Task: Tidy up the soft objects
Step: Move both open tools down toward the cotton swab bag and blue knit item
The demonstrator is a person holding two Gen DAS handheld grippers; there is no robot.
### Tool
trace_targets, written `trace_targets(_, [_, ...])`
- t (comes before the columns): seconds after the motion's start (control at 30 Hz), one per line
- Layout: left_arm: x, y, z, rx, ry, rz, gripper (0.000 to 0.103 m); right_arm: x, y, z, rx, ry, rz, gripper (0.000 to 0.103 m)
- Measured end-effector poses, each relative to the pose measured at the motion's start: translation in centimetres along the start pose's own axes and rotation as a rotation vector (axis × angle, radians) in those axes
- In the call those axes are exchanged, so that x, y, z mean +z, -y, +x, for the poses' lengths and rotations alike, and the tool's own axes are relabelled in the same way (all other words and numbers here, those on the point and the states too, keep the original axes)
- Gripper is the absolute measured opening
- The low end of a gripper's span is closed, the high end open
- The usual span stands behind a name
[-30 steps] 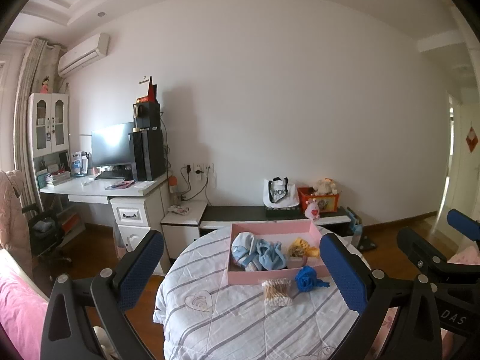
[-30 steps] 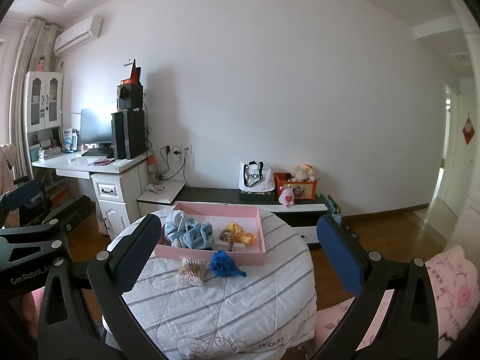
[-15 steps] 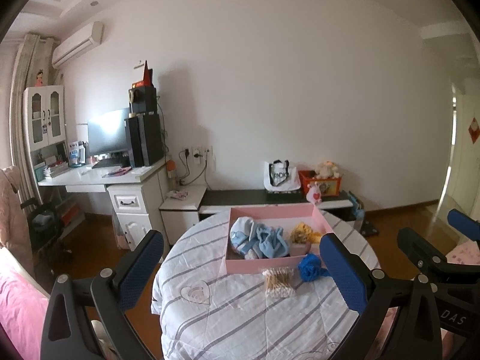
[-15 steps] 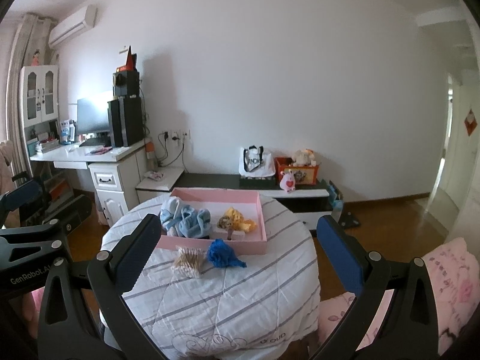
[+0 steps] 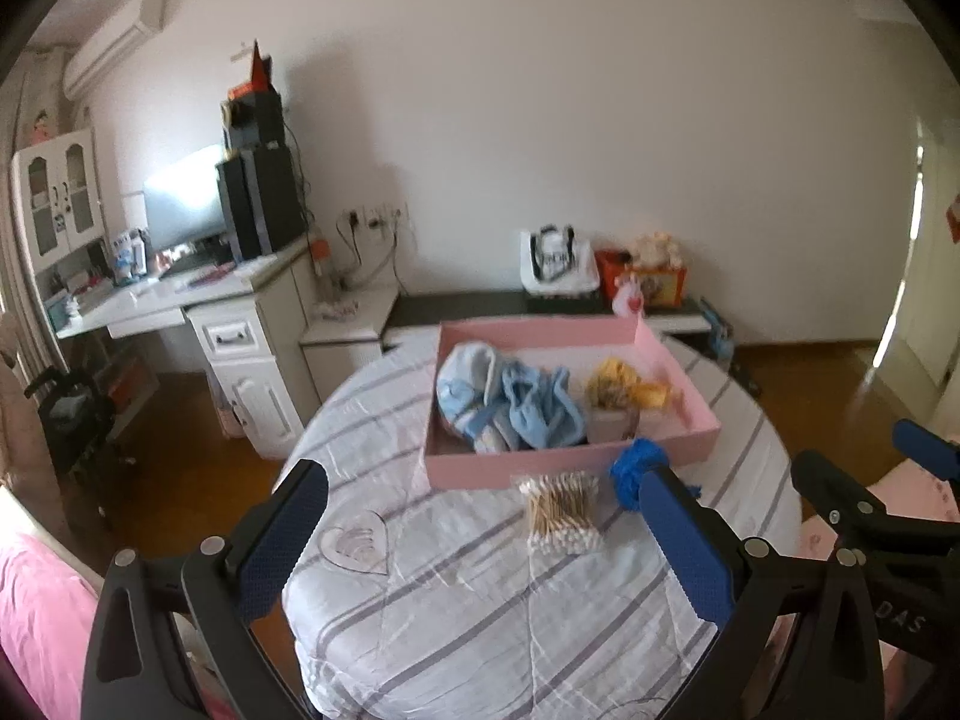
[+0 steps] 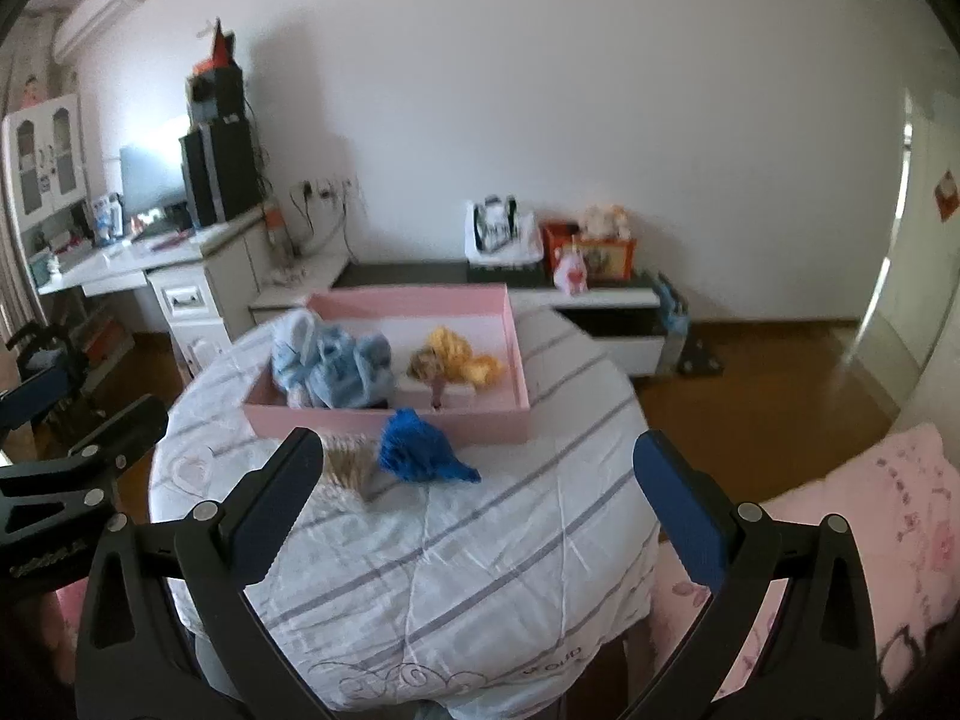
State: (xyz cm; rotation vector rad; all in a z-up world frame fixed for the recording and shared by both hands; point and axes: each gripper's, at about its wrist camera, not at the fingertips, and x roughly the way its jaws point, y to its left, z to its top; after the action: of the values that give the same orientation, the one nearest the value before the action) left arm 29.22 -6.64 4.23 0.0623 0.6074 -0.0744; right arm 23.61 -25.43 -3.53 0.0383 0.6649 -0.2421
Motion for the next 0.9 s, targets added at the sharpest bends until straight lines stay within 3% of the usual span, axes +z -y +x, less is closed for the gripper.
trace_targets(0.2, [1.0,0.7,6.1,-0.014,-0.118,0.013,0.103,-0.5,0.8,4.7,-0.008,-0.102,0.019,0.103])
trace_targets(0.53, [0.8,1.7,15.1,-0.017,-0.248,0.027,0.103,-1.4,3.2,11.9,-0.037,-0.251,0.081,0.103])
trace_targets(0.9, [-0.5,3.6,23.7,-0.06,-0.388,0.035,0.103,-2.5,6.7,15.8,-0.078,-0.322,0.155,0.103])
